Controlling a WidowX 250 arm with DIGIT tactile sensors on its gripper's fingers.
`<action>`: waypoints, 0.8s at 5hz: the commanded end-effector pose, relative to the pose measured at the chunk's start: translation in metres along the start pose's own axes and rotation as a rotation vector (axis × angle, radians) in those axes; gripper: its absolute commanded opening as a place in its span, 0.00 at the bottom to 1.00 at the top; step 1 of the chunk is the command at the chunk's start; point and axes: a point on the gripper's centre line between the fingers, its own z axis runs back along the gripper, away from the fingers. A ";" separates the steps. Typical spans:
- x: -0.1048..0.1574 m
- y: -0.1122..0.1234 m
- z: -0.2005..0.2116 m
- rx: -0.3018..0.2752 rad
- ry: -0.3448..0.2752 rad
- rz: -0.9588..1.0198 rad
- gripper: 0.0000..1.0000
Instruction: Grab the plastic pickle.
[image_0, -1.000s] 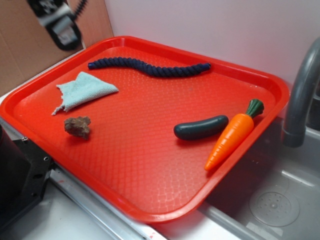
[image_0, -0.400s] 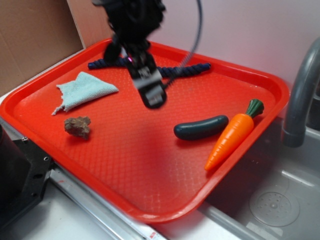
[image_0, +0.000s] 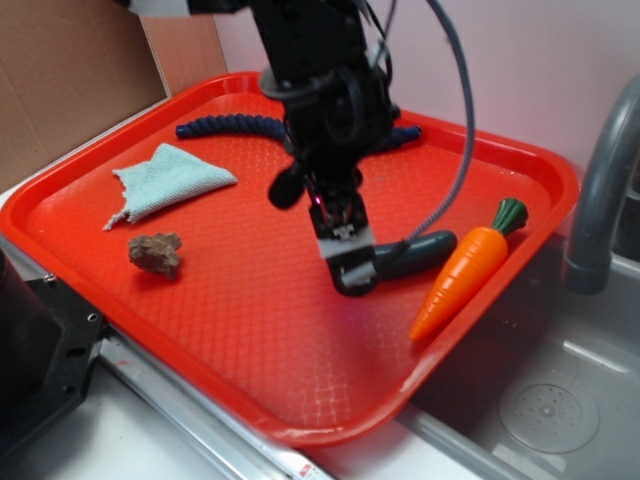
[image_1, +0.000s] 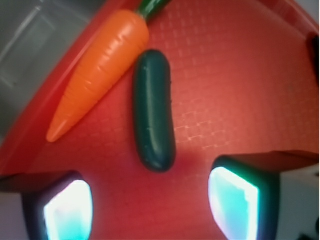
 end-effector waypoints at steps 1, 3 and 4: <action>0.019 0.006 -0.014 0.014 -0.017 0.023 1.00; 0.028 0.024 -0.034 0.015 0.007 0.046 0.85; 0.028 0.025 -0.037 0.003 0.004 0.027 0.00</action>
